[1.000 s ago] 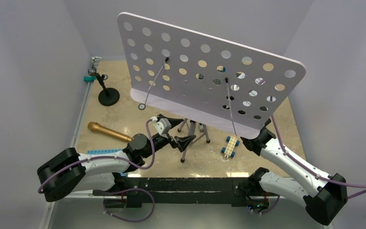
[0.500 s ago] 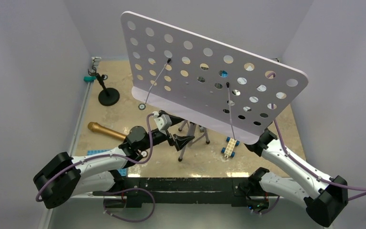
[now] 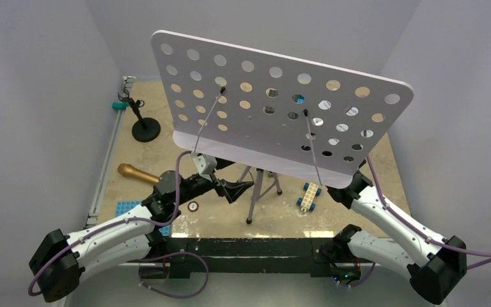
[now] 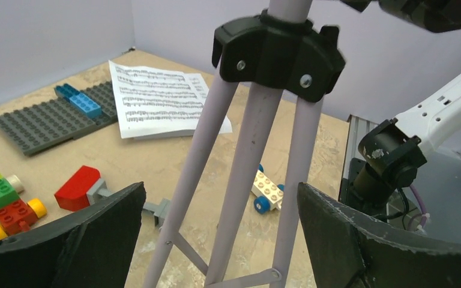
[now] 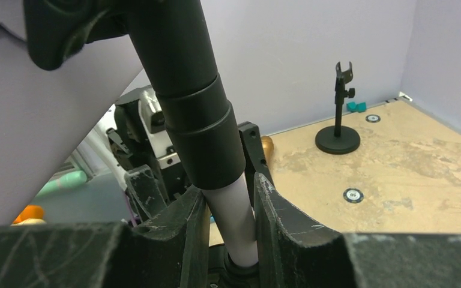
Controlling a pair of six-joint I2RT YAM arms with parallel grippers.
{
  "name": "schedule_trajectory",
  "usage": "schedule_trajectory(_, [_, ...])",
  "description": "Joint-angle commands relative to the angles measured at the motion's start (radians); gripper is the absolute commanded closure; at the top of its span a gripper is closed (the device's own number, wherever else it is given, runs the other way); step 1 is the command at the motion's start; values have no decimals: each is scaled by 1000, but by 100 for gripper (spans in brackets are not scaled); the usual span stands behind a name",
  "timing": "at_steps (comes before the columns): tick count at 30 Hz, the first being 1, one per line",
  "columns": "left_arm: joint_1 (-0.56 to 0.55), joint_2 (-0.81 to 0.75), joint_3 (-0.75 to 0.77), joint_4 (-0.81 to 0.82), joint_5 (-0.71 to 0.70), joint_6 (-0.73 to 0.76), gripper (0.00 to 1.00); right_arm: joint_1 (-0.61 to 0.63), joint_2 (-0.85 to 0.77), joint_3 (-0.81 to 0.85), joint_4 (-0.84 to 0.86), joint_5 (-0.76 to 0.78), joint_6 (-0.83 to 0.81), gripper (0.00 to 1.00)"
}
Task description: Pack up the instrument practice props
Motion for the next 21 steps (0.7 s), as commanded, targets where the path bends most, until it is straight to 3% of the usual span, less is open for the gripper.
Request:
schedule_trajectory(1, [5, 73, 43, 17, 51, -39, 0, -13, -6, 92, 35, -21, 226, 100])
schedule_trajectory(10, [19, 203, 60, 265, 248, -107, 0, -26, 10, 120, 54, -54, 282, 100])
schedule_trajectory(21, [34, 101, 0, 196, 144, -76, 0, -26, -31, 61, 57, -14, 172, 100])
